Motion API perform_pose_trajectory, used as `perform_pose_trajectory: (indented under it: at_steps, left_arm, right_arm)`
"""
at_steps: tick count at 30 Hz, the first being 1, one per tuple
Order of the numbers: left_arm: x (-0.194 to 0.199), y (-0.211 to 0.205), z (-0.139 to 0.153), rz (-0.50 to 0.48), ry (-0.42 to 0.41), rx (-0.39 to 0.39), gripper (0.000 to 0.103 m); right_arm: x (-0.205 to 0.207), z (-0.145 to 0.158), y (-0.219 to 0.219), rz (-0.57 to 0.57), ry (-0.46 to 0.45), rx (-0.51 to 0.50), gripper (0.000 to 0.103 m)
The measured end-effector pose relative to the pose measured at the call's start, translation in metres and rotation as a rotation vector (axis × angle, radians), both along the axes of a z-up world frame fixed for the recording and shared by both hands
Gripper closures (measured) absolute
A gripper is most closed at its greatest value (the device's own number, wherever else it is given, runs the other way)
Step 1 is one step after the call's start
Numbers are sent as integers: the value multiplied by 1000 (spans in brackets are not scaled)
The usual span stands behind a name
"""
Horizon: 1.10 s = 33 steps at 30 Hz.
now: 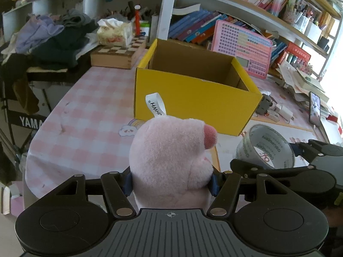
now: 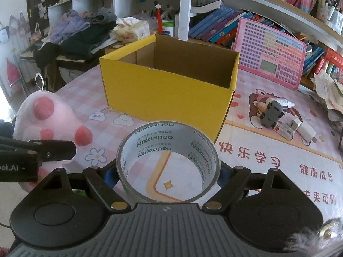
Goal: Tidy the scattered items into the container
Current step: 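Carry the pig and tape roll with both tools over the yellow box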
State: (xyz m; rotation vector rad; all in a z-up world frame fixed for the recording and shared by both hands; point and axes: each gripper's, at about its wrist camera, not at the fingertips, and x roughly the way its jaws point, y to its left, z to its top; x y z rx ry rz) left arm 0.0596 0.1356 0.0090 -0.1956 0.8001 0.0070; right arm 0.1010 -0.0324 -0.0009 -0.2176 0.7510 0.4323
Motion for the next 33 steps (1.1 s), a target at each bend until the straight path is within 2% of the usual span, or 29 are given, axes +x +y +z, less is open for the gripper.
perform_pose_trajectory:
  at_steps: [6, 14, 24, 29, 33]
  left_arm:
    - [14, -1, 8, -31, -29, -16, 40]
    - [53, -12, 32, -73, -90, 18, 40]
    - [128, -22, 71, -103, -213, 52, 40]
    - [179, -23, 69, -92, -203, 101, 40]
    - [220, -24, 51, -98, -122, 146, 40]
  right_arm:
    - [6, 6, -2, 33, -48, -15, 19]
    - [39, 32, -8, 84, -159, -3, 19]
    - [117, 72, -5, 160, -329, 17, 19]
    - [175, 67, 11, 242, -326, -68, 19]
    - [207, 41, 29, 379, -299, -196, 18]
